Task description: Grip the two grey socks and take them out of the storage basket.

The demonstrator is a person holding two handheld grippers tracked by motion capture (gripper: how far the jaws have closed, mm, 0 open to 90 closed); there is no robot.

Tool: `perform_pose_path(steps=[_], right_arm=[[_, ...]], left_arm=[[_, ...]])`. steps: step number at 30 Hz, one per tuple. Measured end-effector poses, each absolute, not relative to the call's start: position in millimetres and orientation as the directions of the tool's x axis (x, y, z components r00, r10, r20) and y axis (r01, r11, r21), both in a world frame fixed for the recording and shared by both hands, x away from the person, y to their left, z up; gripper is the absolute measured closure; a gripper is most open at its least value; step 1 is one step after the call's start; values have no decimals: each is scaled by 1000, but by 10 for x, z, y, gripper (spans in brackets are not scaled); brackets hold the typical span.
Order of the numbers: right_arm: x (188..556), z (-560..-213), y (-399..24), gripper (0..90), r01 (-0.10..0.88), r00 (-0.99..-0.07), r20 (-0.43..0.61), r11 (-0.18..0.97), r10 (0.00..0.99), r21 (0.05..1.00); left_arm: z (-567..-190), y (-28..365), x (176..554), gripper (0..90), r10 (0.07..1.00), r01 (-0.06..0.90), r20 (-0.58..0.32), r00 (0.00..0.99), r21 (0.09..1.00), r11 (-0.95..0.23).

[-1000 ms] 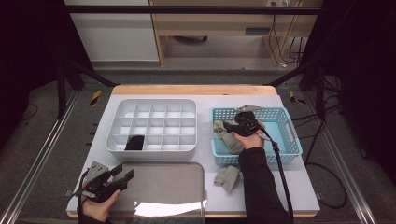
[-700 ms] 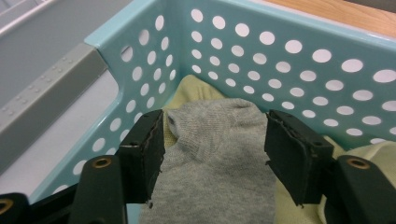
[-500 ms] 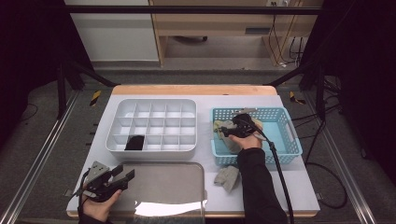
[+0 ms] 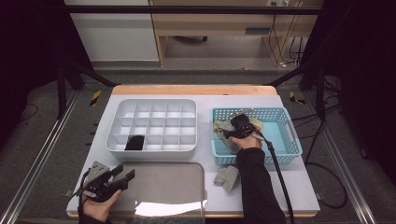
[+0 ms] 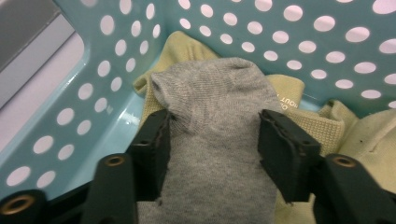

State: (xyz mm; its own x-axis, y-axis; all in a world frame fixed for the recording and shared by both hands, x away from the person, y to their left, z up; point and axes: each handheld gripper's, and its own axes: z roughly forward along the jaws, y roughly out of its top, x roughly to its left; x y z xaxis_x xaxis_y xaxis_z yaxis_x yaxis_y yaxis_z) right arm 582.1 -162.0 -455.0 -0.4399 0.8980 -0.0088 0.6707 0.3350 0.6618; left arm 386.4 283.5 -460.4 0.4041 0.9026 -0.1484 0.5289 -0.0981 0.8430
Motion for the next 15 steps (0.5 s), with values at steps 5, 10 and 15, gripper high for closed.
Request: perform_pose_path(steps=[5, 10, 15], right_arm=[[5829, -4546, -1616, 648, 680, -449, -8, 347, 894, 646], [5825, -4514, -1647, 821, 686, -444, 13, 330, 896, 648], [5809, -4480, -1662, 892, 672, -442, 17, 318, 897, 669]], left_arm=[[-4605, 2835, 3864, 427, 902, 529, -149, 405, 843, -98], [-4606, 2835, 3865, 427, 902, 530, -151, 404, 842, -97], [-4607, 2839, 3866, 427, 902, 531, -152, 404, 842, -96]])
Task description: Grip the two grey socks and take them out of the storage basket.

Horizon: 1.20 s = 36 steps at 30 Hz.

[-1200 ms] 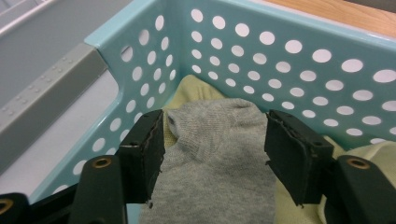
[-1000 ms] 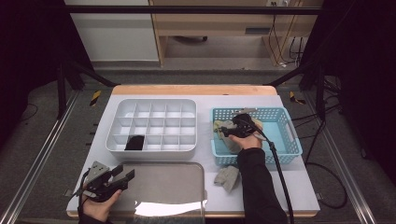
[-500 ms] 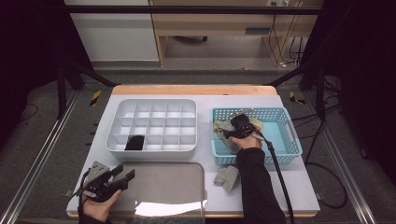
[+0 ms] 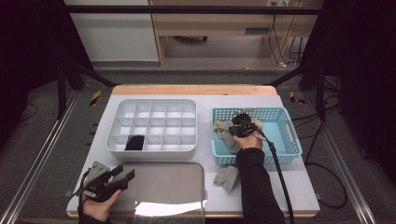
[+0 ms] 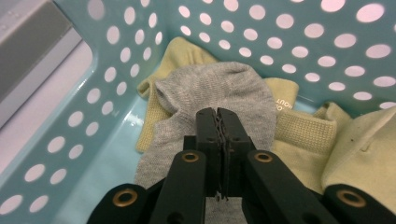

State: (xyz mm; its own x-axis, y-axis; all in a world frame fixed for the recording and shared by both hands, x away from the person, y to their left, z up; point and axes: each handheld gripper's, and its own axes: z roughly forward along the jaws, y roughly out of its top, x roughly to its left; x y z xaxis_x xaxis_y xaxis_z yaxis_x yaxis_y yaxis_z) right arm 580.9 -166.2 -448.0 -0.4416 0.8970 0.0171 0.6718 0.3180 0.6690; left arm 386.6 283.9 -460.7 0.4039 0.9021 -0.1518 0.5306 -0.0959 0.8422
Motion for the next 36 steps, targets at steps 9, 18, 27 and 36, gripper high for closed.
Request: perform_pose_path(steps=[9, 18, 27, 36], right_arm=[[5765, -4401, -1683, 900, 625, -441, 38, 277, 896, 730], [5690, -4278, -1700, 900, 563, -446, 62, 226, 893, 795], [5590, -4074, -1785, 900, 497, -459, 78, 183, 885, 848], [5359, -3837, -1900, 900, 420, -484, 80, 151, 871, 895]], left_arm=[[-4607, 2838, 3866, 427, 902, 530, -152, 403, 842, -96], [-4605, 2840, 3864, 427, 902, 529, -153, 403, 843, -94], [-4605, 2838, 3864, 427, 902, 529, -153, 404, 844, -94], [-4608, 2833, 3865, 427, 903, 530, -150, 403, 842, -96]])
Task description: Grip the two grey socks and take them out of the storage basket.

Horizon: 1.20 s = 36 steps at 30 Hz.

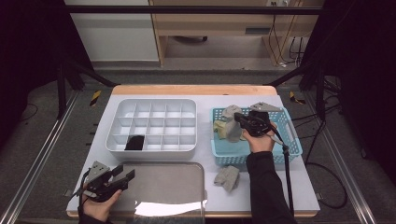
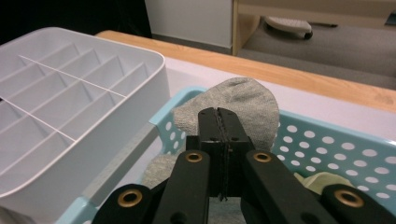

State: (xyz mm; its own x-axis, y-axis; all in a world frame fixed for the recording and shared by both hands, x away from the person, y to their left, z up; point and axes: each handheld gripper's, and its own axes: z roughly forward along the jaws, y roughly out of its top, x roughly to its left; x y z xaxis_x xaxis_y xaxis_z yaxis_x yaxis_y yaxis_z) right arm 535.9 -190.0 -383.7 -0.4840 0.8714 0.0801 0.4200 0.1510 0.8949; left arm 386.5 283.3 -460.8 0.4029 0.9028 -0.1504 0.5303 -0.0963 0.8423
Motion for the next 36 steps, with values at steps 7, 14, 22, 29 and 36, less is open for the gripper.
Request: perform_pose_path(steps=[7, 14, 22, 29, 36], right_arm=[[5076, -3656, -1995, 900, 352, -506, 67, 135, 860, 926], [4722, -3488, -2073, 900, 290, -545, 49, 133, 837, 948], [4258, -3432, -2121, 900, 262, -594, 54, 129, 803, 956], [3946, -3598, -2246, 900, 285, -593, 61, 138, 803, 949], [3777, -3836, -2356, 900, 340, -578, 85, 145, 811, 929]], left_arm=[[-4612, 2828, 3869, 427, 903, 532, -148, 403, 841, -100], [-4612, 2825, 3869, 427, 902, 532, -149, 405, 841, -100], [-4608, 2823, 3866, 427, 902, 531, -148, 406, 842, -101], [-4608, 2818, 3866, 427, 902, 532, -145, 406, 840, -104], [-4603, 2822, 3860, 427, 901, 529, -149, 408, 843, -100]])
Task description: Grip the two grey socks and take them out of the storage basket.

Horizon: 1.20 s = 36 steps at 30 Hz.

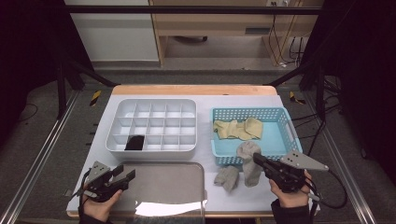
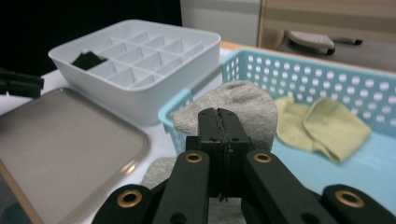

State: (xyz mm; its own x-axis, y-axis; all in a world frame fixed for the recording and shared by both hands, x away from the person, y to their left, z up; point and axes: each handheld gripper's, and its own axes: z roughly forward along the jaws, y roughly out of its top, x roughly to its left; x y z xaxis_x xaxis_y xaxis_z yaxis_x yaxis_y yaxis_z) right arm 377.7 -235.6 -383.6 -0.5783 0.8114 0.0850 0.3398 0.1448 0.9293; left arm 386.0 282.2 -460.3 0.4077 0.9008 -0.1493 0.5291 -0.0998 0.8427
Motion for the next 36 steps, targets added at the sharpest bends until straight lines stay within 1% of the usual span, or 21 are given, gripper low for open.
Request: perform_pose_path(steps=[4, 9, 12, 16, 27, 29, 31, 36], right_arm=[[3707, -4007, -2422, 899, 381, -560, 87, 162, 824, 910], [3680, -4213, -2545, 898, 438, -524, 122, 144, 843, 887], [3673, -4323, -2604, 897, 465, -497, 112, 156, 860, 871], [3674, -4454, -2670, 898, 508, -466, 127, 147, 876, 848], [3766, -4715, -2571, 890, 576, -463, 81, 231, 882, 785], [3770, -4728, -2564, 871, 575, -463, 81, 229, 883, 785], [3765, -4709, -2566, 810, 562, -456, 80, 217, 886, 798], [3733, -4615, -2540, 713, 511, -458, 80, 188, 885, 839]], left_arm=[[-4604, 2821, 3860, 427, 901, 529, -148, 408, 842, -101], [-4600, 2818, 3858, 427, 900, 527, -146, 410, 844, -103], [-4600, 2824, 3858, 427, 900, 527, -149, 409, 844, -100], [-4606, 2812, 3863, 427, 900, 531, -145, 411, 841, -107], [-4604, 2806, 3858, 426, 899, 529, -144, 414, 842, -108], [-4603, 2808, 3858, 426, 899, 529, -145, 414, 842, -108], [-4602, 2811, 3859, 426, 899, 528, -146, 414, 842, -106], [-4600, 2806, 3859, 423, 897, 529, -149, 417, 842, -107]])
